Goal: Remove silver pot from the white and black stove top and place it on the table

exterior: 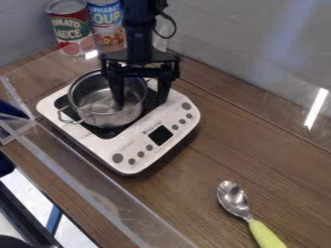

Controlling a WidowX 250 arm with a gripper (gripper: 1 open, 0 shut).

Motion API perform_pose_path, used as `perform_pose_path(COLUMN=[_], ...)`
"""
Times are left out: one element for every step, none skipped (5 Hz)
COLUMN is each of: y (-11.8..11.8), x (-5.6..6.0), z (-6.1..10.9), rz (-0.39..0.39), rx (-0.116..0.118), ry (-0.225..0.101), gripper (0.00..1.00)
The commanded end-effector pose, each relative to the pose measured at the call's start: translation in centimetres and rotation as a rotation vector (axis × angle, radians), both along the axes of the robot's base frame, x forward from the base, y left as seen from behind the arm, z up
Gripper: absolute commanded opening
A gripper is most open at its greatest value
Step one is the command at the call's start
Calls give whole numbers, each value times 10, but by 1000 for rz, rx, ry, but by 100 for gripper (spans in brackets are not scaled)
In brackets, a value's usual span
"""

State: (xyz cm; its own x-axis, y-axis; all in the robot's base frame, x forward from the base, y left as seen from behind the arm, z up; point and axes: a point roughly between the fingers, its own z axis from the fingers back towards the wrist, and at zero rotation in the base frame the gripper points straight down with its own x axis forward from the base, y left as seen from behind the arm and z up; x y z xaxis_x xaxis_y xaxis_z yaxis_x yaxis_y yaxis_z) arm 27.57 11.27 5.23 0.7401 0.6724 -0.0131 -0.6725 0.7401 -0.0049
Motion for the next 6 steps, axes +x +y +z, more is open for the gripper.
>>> perform_pose_path(y=[9, 8, 3, -16, -36, -55], x=[1, 1, 1, 11, 20, 30], z=[-5, -7, -7, 2, 11, 20], rz=[53, 52, 49, -14, -77, -84], rx=[6, 5, -1, -20, -39, -59], ry=[-4, -2, -1, -16, -30, -47], gripper=[0, 0, 0, 0, 0, 0])
